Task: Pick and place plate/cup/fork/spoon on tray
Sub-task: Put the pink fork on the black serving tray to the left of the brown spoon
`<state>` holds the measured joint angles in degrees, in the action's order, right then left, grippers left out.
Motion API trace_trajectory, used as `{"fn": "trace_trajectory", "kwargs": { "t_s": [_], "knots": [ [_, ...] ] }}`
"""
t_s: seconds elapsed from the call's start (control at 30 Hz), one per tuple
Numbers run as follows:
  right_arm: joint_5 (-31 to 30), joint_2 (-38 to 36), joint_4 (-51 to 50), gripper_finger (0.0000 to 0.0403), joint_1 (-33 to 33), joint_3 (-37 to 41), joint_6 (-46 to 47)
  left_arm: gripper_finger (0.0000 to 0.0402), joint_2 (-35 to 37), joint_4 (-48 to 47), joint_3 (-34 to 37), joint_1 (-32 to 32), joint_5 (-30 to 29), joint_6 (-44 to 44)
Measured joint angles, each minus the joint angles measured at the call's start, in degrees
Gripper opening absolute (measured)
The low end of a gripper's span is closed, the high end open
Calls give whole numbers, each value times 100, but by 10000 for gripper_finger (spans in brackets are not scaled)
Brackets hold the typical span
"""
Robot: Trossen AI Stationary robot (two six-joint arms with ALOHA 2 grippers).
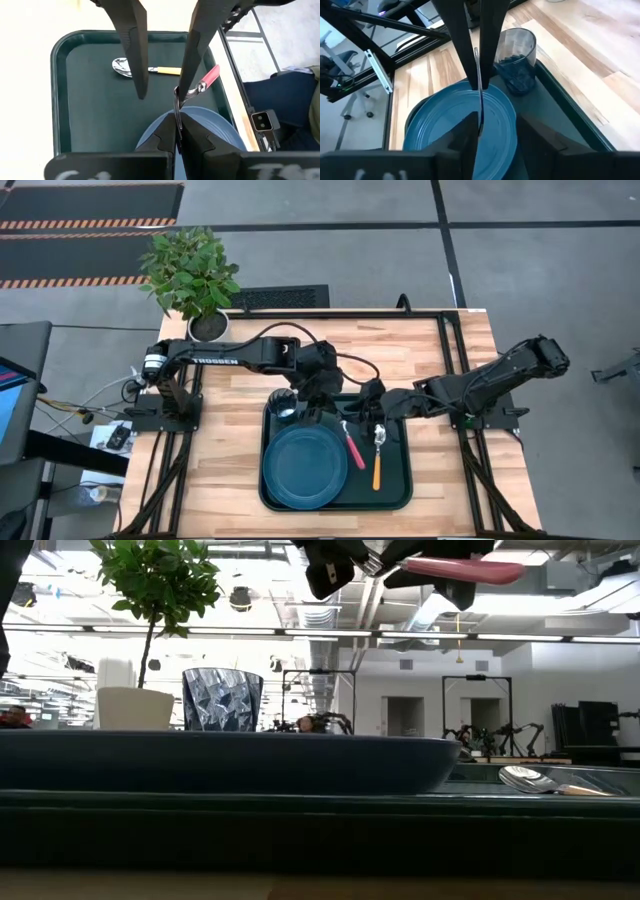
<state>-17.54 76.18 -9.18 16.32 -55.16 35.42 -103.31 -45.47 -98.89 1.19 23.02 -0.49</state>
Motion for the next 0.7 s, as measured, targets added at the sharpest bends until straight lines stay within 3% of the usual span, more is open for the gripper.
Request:
{"fn": "trace_trajectory", "kwargs": {
  "t_s": [0.27,0.47,0.7],
  "knots": [
    [130,2,155,95,-37,0,-193,0,0,4,0,-2,-5,-17],
    [137,2,158,14,-35,0,-115,0,0,39,7,-2,-126,-20],
    [221,2,156,5,-32,0,33,0,0,129,11,-4,-139,-63]
  ]
}}
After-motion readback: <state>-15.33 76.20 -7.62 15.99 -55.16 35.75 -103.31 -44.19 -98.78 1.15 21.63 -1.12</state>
